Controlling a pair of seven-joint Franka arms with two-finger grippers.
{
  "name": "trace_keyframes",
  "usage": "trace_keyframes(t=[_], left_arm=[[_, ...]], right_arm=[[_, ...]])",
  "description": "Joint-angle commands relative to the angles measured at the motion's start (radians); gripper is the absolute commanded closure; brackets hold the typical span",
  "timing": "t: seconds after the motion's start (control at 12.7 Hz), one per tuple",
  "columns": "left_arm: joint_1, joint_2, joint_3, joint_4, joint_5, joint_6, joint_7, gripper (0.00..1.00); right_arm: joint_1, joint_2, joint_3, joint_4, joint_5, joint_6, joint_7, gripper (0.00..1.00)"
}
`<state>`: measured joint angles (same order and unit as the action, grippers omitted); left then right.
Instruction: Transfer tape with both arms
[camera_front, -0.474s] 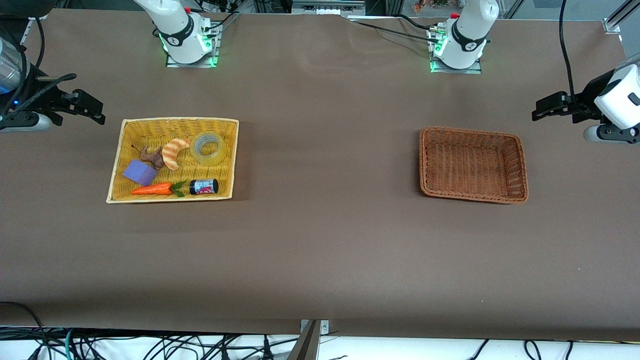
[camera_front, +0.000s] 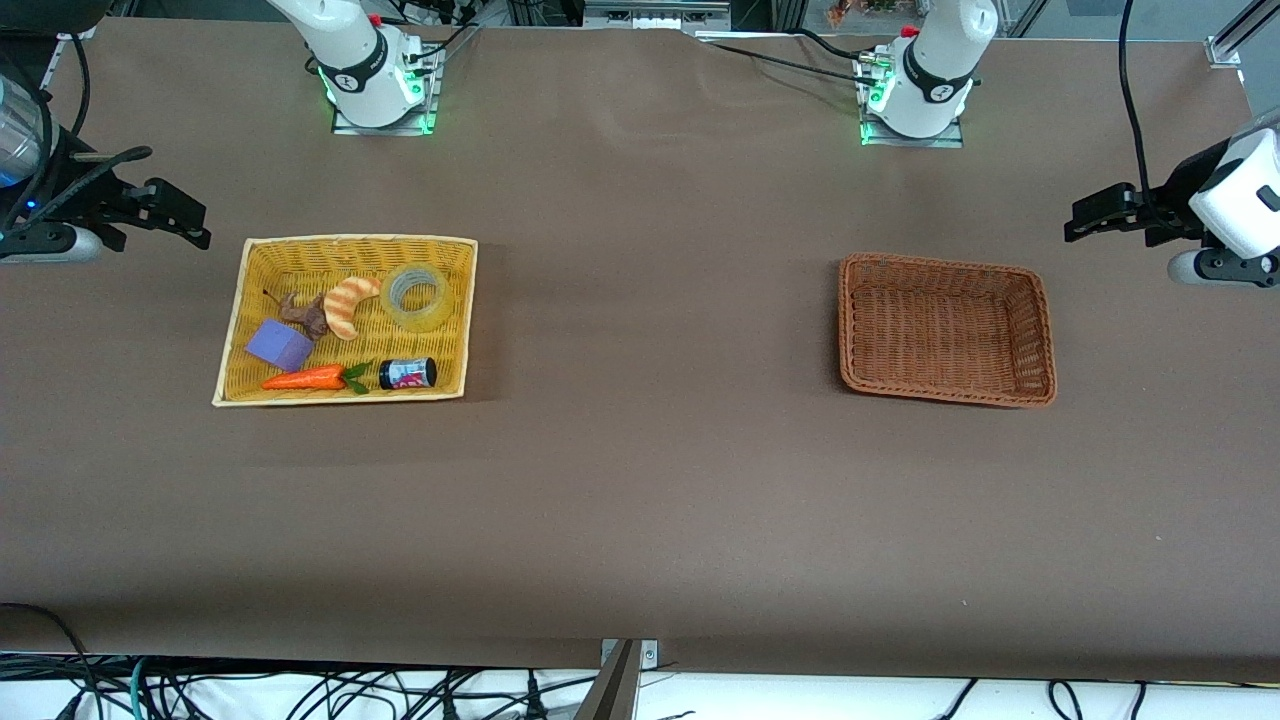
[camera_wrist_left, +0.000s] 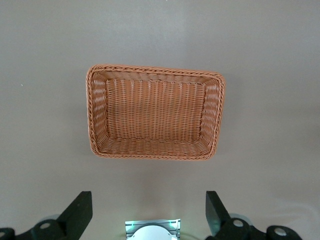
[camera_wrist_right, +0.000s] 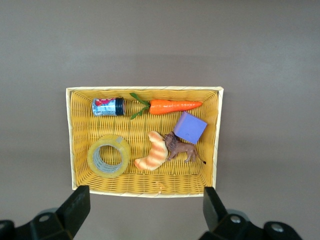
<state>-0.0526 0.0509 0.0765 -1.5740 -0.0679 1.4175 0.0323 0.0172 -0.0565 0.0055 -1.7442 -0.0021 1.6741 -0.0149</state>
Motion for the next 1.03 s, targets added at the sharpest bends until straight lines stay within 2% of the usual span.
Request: trace_keyframes(t=[0.0,0.95], left_arm=[[0.005,0.001,0.003,0.003,-0.02,-0.006,0.018,0.0],[0.005,0.001,0.003,0.003,-0.021,-0.006,0.018,0.0]], right_arm=[[-0.014,0.009,0.018,0.026,0.002,-0.019,-0.002,0.0],[-0.014,0.038,0.016,0.025,0.008,-0.02,-0.005,0.0]])
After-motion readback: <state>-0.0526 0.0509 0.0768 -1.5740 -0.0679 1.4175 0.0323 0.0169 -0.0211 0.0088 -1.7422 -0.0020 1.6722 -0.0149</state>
